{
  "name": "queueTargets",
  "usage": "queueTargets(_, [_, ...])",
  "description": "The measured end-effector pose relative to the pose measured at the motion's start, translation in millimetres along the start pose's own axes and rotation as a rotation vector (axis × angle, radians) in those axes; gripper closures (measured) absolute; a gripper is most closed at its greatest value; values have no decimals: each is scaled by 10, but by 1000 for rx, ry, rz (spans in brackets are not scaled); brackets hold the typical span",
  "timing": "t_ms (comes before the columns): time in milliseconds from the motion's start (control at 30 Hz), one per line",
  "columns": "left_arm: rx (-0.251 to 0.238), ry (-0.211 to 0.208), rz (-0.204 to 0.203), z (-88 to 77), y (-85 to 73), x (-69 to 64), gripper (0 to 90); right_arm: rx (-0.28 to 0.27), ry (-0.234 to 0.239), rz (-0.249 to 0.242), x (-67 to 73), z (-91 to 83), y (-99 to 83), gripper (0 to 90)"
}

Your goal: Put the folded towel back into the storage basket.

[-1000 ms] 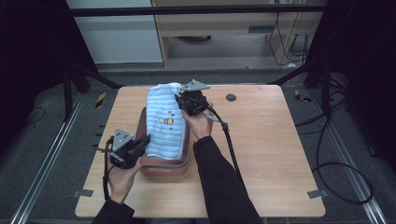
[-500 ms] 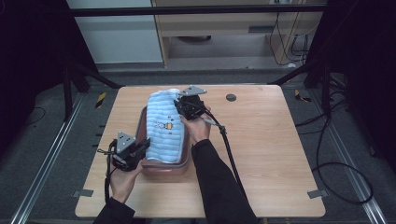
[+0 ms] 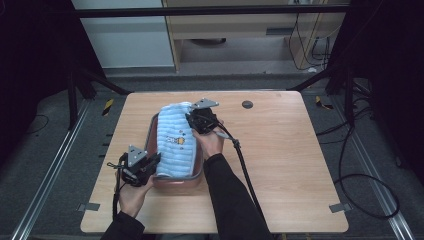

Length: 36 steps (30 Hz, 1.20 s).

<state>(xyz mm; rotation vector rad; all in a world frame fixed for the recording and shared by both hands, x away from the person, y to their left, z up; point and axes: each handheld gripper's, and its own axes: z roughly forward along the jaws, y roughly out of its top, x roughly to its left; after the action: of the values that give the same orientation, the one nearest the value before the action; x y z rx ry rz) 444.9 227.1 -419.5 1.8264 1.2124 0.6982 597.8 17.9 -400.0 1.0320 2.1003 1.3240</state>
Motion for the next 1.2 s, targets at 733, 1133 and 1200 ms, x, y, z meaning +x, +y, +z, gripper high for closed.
queueTargets(733, [60, 15, -3, 116, -99, 15, 858, 71, -8, 8, -15, 192, -214, 802])
queueTargets(1133, [92, 26, -7, 158, -123, 29, 850, 132, -10, 1, -19, 264, -293, 766])
queueTargets(1200, [91, 28, -8, 161, -123, 36, 841, 150, -8, -9, -18, 283, -305, 739])
